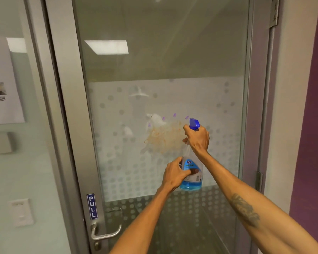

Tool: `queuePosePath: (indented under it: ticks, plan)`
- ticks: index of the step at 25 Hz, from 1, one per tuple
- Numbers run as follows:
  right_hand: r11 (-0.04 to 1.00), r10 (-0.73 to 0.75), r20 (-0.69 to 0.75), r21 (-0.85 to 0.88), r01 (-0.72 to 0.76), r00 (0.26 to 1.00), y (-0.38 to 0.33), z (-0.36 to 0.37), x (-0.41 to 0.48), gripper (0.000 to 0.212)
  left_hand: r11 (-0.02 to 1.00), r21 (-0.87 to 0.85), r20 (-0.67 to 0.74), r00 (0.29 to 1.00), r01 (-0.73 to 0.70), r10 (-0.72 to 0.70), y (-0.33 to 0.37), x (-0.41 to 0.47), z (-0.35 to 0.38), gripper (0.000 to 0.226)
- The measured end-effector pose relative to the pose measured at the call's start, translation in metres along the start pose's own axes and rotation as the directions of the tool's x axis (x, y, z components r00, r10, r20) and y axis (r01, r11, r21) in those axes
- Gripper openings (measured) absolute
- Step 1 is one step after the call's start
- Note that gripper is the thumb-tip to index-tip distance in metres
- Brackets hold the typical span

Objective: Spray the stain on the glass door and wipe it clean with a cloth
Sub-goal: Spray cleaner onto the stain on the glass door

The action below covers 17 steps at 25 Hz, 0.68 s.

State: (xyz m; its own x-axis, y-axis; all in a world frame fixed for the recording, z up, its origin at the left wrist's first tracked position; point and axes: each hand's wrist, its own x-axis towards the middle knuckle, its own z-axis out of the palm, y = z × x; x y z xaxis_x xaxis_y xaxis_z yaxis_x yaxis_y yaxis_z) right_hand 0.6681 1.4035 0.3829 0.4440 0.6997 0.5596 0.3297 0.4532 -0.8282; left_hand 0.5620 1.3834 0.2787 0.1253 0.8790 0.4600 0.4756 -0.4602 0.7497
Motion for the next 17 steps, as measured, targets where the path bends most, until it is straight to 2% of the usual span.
queuePosePath:
  ticks: [6, 12, 17]
  plan:
    - [0.999, -0.039, -0.006, 0.030, 0.039, 0.999, 0.004, 0.001, 0.009, 0.027, 0.999, 0.031, -0.045, 0.999, 0.018, -0.016, 0.002, 0.016, 0.010, 0.042]
    - [0.992, -0.107, 0.076, 0.080, 0.101, 0.991, -0.001, 0.017, 0.006, 0.020, 0.999, 0.029, -0.084, 0.996, 0.030, -0.028, -0.003, 0.011, -0.006, 0.047]
    - [0.992, -0.125, 0.137, -0.014, 0.128, 0.983, -0.013, 0.034, -0.008, 0.028, 0.998, 0.033, -0.115, 0.992, 0.058, -0.054, -0.012, 0.000, -0.022, 0.050]
